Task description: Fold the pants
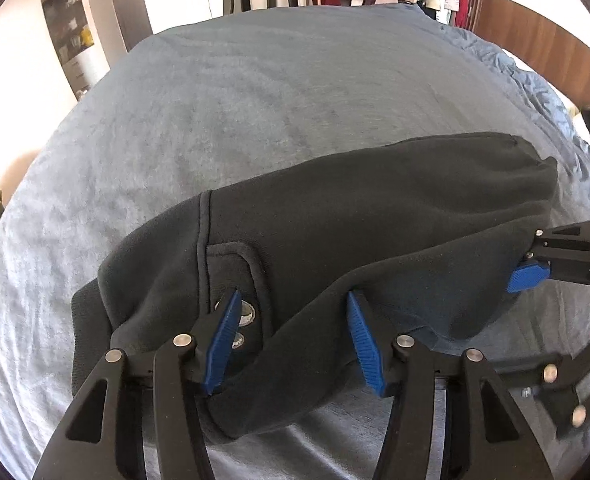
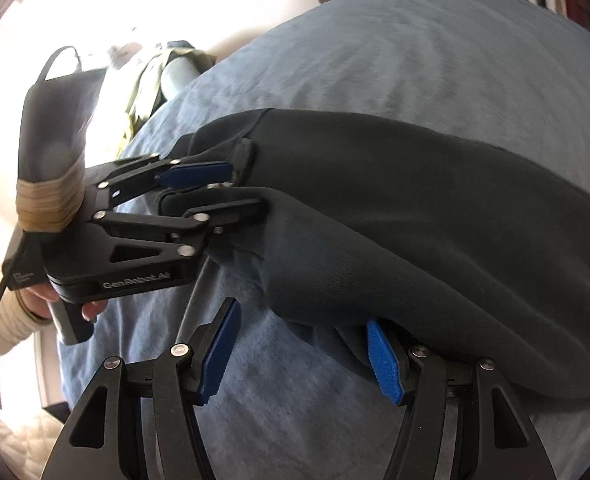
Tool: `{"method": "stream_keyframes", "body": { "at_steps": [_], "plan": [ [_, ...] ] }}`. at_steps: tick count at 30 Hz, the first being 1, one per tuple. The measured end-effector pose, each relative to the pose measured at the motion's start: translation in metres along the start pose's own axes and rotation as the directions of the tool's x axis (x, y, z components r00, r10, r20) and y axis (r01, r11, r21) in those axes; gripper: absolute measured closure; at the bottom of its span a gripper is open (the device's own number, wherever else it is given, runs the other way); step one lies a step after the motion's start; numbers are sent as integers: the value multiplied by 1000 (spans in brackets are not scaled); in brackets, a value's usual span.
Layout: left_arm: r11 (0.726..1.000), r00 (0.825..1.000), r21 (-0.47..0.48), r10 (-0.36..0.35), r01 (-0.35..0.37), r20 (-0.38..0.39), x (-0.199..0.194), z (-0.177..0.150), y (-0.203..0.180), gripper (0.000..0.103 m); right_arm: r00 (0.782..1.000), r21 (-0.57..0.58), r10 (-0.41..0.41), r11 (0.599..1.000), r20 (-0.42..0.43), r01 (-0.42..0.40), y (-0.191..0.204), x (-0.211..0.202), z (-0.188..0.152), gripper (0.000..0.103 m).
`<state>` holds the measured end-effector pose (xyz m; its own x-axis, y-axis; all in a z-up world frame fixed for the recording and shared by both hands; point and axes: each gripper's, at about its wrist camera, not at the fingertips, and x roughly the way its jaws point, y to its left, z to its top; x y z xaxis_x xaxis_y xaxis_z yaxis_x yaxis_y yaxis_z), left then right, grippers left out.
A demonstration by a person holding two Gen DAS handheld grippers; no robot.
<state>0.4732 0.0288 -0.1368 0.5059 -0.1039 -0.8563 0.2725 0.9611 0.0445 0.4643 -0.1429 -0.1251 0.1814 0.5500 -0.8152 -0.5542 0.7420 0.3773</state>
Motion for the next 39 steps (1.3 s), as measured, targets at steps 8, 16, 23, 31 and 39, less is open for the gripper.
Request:
{"method": "stream_keyframes", "body": {
  "at_steps": [8, 16, 23, 31, 39],
  "plan": [
    [1000, 1000, -8, -17, 17, -7, 0, 2, 4, 48, 996, -128, -45, 991, -74, 36, 16, 15, 6, 40],
    [1000, 1000, -9, -19, 19, 0, -1, 1, 9, 45, 991, -156, -115, 980, 64, 123, 40, -12, 7, 45],
    [1000, 1000, 5, -2, 2, -1, 4, -2, 7, 45, 986, -204, -165, 964, 33, 169, 42, 1, -8, 48],
    [999, 999, -13, -38, 38, -19, -8, -4, 10, 45, 990, -65, -141, 988, -14, 140, 17, 6, 3, 74],
    [998, 998, 43, -55, 56, -26, -46, -23, -9, 45, 997, 50, -7, 999, -82, 12, 12, -13, -8, 76]
  ]
}}
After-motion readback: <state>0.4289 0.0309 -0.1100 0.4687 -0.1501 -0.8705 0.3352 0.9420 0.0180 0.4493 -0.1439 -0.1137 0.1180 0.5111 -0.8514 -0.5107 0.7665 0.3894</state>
